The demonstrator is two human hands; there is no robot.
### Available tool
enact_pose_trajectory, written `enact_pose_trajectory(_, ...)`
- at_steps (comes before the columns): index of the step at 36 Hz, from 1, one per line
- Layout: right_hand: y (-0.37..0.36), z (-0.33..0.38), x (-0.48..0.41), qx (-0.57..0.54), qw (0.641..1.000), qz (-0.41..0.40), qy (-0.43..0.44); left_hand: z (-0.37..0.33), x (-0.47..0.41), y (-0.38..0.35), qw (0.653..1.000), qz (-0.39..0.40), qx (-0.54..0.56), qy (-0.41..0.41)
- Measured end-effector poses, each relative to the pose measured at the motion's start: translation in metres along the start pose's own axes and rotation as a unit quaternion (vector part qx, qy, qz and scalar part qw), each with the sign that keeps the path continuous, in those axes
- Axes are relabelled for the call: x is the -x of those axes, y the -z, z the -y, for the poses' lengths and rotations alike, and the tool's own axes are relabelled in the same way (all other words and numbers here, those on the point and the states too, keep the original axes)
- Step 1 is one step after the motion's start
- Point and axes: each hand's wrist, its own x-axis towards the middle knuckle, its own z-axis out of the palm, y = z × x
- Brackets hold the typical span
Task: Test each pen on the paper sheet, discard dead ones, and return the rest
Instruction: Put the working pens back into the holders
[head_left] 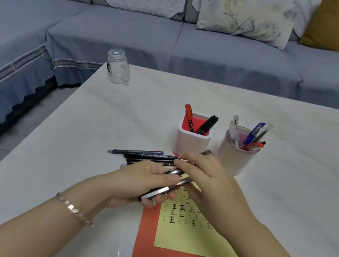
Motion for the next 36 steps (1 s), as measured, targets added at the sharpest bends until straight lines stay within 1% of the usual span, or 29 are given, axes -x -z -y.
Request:
enact_pose_trajectory(2, 0.000, -0.001, 0.000, 0.004, 1.000, -0.007, 0.008, -0.002, 0.003, -0.002, 0.999, 0.033, 0.031, 0.014)
enact_pose_trajectory(4, 0.001, -0.002, 0.000, 0.005, 1.000, -0.012, 0.013, -0.004, 0.004, -0.003, 0.997, 0.049, 0.057, 0.020)
enact_pose_trajectory(8, 0.001, -0.002, 0.002, 0.057, 0.998, 0.007, 0.038, -0.008, 0.004, -0.006, 0.994, 0.042, 0.097, 0.038)
enact_pose_trajectory(13, 0.003, -0.004, 0.006, 0.072, 0.996, 0.025, 0.040, -0.012, 0.003, -0.009, 0.992, 0.036, 0.112, 0.051)
enact_pose_trajectory(16, 0.007, -0.006, 0.007, 0.101, 0.994, 0.031, 0.036, -0.016, 0.003, -0.013, 0.995, 0.021, 0.086, 0.045)
enact_pose_trajectory(17, 0.007, -0.008, 0.008, 0.105, 0.993, 0.035, 0.031, -0.016, 0.001, -0.014, 0.998, 0.002, 0.052, 0.034)
enact_pose_trajectory(19, 0.007, -0.013, 0.010, 0.109, 0.993, 0.042, 0.015, -0.015, -0.002, -0.017, 0.996, -0.054, -0.065, -0.005)
enact_pose_trajectory(21, 0.008, -0.020, 0.015, 0.111, 0.993, 0.045, 0.002, -0.014, -0.007, -0.020, 0.983, -0.097, -0.147, -0.059)
enact_pose_trajectory(23, 0.009, -0.026, 0.019, 0.106, 0.994, 0.038, -0.006, -0.015, -0.012, -0.022, 0.968, -0.139, -0.179, -0.106)
enact_pose_trajectory(25, 0.016, -0.031, 0.020, 0.092, 0.995, 0.018, -0.018, -0.015, -0.019, -0.020, 0.948, -0.204, -0.202, -0.140)
enact_pose_trajectory(27, 0.025, -0.035, 0.020, 0.052, 0.997, -0.009, -0.054, -0.017, -0.027, -0.018, 0.932, -0.260, -0.186, -0.173)
enact_pose_trajectory(29, 0.037, -0.035, 0.018, -0.038, 0.989, -0.048, -0.138, -0.024, -0.030, -0.020, 0.907, -0.324, -0.146, -0.228)
enact_pose_trajectory(30, 0.044, -0.033, 0.016, -0.093, 0.975, -0.074, -0.187, -0.028, -0.030, -0.022, 0.888, -0.357, -0.124, -0.262)
enact_pose_trajectory(32, 0.054, -0.033, 0.012, -0.205, 0.933, -0.146, -0.259, -0.037, -0.028, -0.027, 0.847, -0.404, -0.073, -0.337)
enact_pose_trajectory(34, 0.063, -0.036, 0.005, -0.293, 0.890, -0.196, -0.290, -0.044, -0.028, -0.030, 0.806, -0.428, -0.036, -0.408)
enact_pose_trajectory(36, 0.069, -0.041, -0.003, -0.322, 0.867, -0.230, -0.304, -0.050, -0.031, -0.031, 0.776, -0.433, -0.029, -0.457)
